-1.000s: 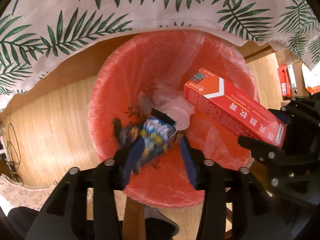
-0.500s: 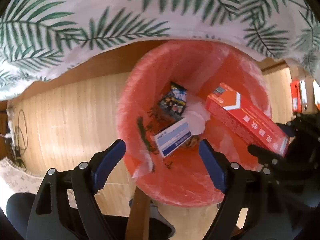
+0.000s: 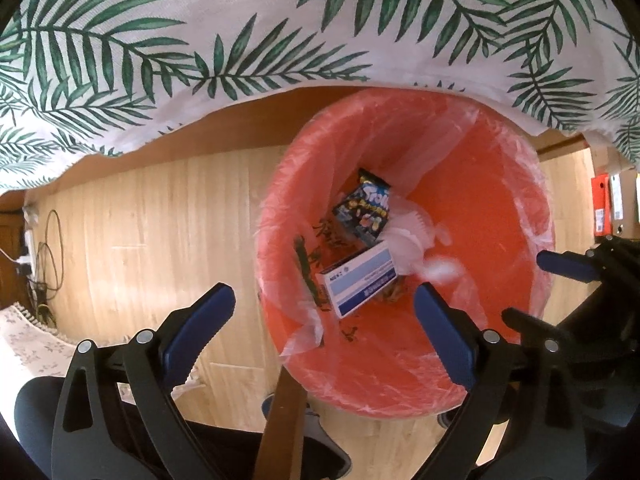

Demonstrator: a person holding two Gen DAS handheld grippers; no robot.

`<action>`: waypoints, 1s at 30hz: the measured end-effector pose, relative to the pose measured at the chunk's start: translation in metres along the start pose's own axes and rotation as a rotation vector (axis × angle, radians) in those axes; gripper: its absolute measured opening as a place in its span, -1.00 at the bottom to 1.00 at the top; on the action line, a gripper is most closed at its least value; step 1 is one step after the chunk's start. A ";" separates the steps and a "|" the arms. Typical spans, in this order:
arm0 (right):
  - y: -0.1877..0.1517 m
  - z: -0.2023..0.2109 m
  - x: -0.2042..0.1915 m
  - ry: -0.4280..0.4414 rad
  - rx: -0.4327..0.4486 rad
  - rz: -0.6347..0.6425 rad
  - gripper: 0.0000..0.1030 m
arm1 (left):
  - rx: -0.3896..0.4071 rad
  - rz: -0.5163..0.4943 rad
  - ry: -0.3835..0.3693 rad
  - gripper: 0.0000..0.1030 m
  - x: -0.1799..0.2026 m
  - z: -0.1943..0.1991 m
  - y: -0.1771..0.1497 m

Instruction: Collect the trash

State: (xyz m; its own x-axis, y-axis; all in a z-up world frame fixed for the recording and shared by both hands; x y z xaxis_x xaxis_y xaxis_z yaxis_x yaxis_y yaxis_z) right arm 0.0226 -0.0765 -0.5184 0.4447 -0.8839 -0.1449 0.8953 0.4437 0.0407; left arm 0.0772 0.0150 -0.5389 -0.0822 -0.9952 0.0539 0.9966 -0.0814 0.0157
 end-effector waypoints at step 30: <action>-0.034 0.162 -0.031 -0.128 0.206 0.074 0.90 | 0.102 -0.136 0.036 0.88 0.039 0.130 -0.050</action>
State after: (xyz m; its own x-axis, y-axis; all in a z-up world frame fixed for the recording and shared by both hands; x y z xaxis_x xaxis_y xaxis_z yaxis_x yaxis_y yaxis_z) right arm -0.0170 -0.0878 -0.3554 0.4977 -0.8673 -0.0083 0.8410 0.4802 0.2493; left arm 0.0227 -0.0129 -0.4083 -0.2141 -0.9768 0.0083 0.9698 -0.2116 0.1213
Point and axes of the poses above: each gripper's, at about its wrist camera, not at the fingertips, and z roughly against the way its jaws point, x to its right, y to its top, the point moved 5 cm from there along -z, roughly the way its jaws point, and after that the axes turned 4 degrees about -y, right-handed, at the moved point
